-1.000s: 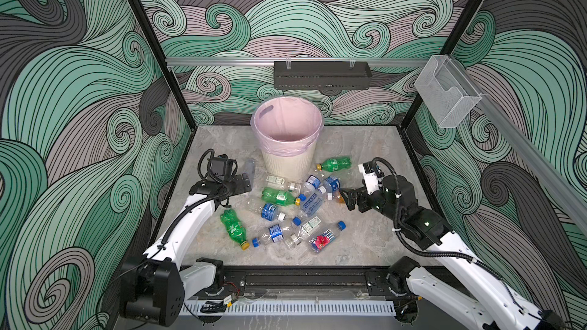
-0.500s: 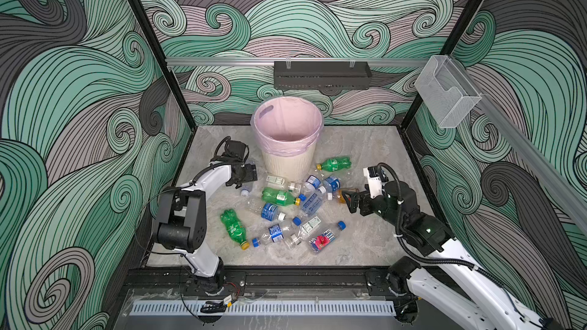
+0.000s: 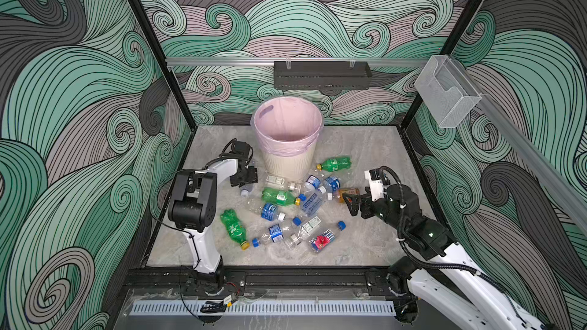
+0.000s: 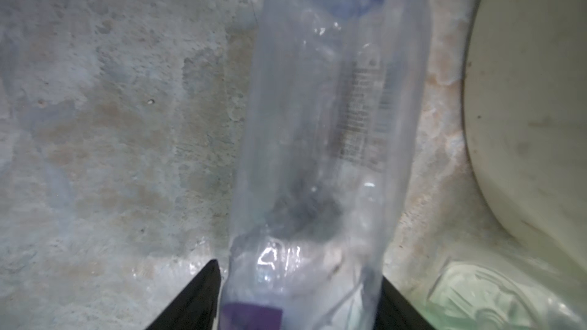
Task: Throw the plastic bottles in the bin
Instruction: 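Grasp the clear bottle beside the bin with the left gripper while the right arm withdraws, then lift the clear bottle with the left gripper and drop it into the bin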
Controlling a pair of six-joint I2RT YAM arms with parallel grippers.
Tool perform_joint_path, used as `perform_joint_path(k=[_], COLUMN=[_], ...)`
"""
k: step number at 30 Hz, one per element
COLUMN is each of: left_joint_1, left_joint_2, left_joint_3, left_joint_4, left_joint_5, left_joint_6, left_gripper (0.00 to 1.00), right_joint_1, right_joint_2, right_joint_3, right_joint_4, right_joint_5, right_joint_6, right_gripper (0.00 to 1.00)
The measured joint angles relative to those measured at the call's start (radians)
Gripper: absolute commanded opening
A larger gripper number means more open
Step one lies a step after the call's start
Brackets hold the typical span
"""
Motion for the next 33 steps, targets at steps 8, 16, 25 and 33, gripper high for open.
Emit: perform_joint_path(k=[8, 16, 25, 33], left_joint_1=[0.004, 0.01, 0.018, 0.019], left_joint_2=[0.002, -0.143, -0.402, -0.677], left_joint_3=[-0.01, -0.072, -0.1, -0.168], left_joint_4=[0.023, 0.025, -0.028, -0.107], left_joint_5=[-0.003, -0.034, -0.056, 0.093], left_joint_6=[-0.011, -0.018, -0.018, 0.07], left_gripper=[0.56, 0.54, 0.52, 0.52], right_joint_1=[0.0, 0.0, 0.0, 0.0], right_joint_2=[0.0, 0.009, 0.015, 0.04], right_joint_3=[0.0, 0.0, 0.0, 0.0], right_joint_4=[-0.007, -0.009, -0.027, -0.044], right_joint_5=[0.0, 0.027, 0.058, 0.076], right_joint_6=[-0.003, -0.003, -0.011, -0.019], right_gripper=[1.0, 1.0, 1.0, 1.0])
